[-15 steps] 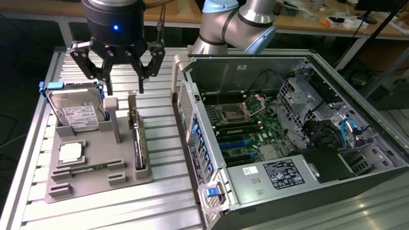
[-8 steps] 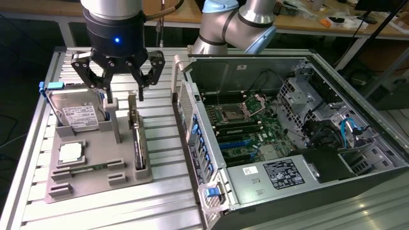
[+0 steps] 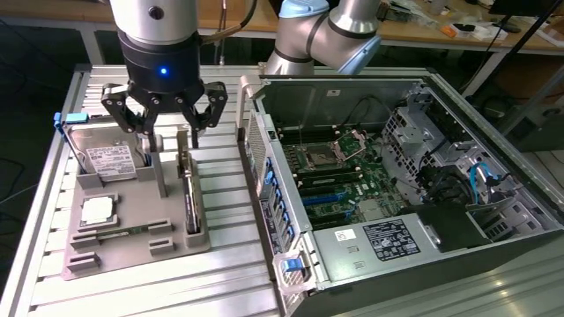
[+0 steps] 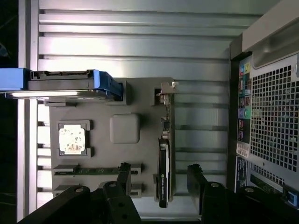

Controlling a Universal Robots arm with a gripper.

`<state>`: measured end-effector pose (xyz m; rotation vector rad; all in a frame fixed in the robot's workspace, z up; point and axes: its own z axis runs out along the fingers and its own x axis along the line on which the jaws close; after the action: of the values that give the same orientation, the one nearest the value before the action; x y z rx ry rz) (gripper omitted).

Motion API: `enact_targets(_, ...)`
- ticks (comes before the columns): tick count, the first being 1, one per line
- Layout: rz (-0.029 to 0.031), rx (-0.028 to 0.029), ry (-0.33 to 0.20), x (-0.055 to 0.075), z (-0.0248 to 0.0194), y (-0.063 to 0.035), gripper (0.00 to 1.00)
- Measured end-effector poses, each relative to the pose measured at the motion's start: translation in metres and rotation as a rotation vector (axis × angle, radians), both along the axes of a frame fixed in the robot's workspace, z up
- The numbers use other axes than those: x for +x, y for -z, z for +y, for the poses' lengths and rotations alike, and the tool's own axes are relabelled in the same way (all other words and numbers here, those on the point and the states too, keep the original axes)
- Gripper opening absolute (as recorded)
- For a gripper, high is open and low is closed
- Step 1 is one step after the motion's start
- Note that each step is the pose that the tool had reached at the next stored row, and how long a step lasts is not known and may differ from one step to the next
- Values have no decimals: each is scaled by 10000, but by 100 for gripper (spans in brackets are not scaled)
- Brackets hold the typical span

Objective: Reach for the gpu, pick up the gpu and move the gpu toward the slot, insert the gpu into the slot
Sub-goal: 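Pick up the gpu and move the gpu toward the slot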

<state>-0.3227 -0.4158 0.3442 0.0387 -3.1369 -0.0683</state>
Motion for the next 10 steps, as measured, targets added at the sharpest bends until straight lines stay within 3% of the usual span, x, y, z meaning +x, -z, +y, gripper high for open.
enact_targets(5,0,1,-11,1,-55,100,60)
enact_targets(10,0,1,-41,19,-73,196,60)
